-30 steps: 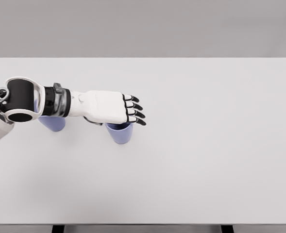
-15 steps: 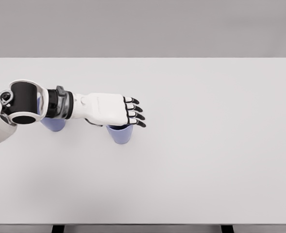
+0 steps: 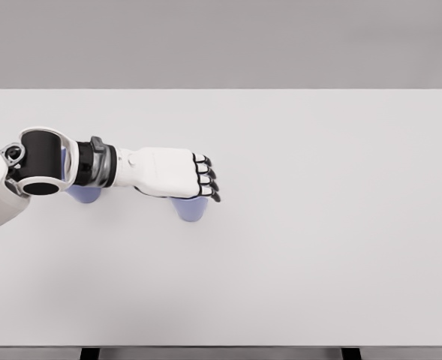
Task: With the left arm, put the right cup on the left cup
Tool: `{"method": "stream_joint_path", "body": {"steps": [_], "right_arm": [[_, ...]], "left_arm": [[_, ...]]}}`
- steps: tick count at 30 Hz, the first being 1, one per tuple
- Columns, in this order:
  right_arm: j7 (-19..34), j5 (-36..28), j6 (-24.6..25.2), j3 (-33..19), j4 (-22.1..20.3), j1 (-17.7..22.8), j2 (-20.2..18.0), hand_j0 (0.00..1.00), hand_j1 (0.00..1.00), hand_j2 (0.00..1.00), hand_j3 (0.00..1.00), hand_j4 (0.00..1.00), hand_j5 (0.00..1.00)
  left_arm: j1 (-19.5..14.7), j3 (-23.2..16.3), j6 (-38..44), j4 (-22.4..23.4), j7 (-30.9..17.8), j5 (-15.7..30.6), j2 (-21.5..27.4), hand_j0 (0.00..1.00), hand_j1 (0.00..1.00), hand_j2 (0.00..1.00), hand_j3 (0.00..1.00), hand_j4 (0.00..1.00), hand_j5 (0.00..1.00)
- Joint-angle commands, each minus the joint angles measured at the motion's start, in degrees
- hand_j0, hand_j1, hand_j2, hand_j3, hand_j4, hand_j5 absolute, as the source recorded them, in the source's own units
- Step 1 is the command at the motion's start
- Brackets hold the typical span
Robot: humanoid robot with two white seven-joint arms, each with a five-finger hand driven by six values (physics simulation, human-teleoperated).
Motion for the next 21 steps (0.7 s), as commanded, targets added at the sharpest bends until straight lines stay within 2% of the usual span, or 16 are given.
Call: {"method": "stream_joint_path", "body": {"steps": [1, 7, 11, 21], "right_arm": [[0.01, 0.0, 0.0, 0.0, 0.01, 0.0, 0.0, 1.0, 1.0, 1.0, 1.0, 1.0, 1.0], [0.01, 0.0, 0.0, 0.0, 0.01, 0.0, 0.0, 1.0, 1.0, 1.0, 1.0, 1.0, 1.0], [0.01, 0.0, 0.0, 0.0, 0.01, 0.0, 0.0, 1.0, 1.0, 1.0, 1.0, 1.0, 1.0], [0.01, 0.0, 0.0, 0.0, 0.01, 0.0, 0.0, 1.0, 1.0, 1.0, 1.0, 1.0, 1.0]], "left_arm": [[0.0, 0.05, 0.12, 0.0, 0.01, 0.24, 0.16, 0.77, 0.77, 0.77, 0.77, 0.77, 0.77], [0.09, 0.05, 0.12, 0.0, 0.01, 0.33, 0.16, 0.66, 0.66, 0.66, 0.66, 0.66, 0.66], [0.0, 0.05, 0.12, 0.0, 0.01, 0.24, 0.16, 0.66, 0.66, 0.66, 0.66, 0.66, 0.66], [-0.09, 0.66, 0.12, 0.0, 0.01, 0.85, 0.16, 0.54, 0.54, 0.54, 0.54, 0.54, 0.54]]}}
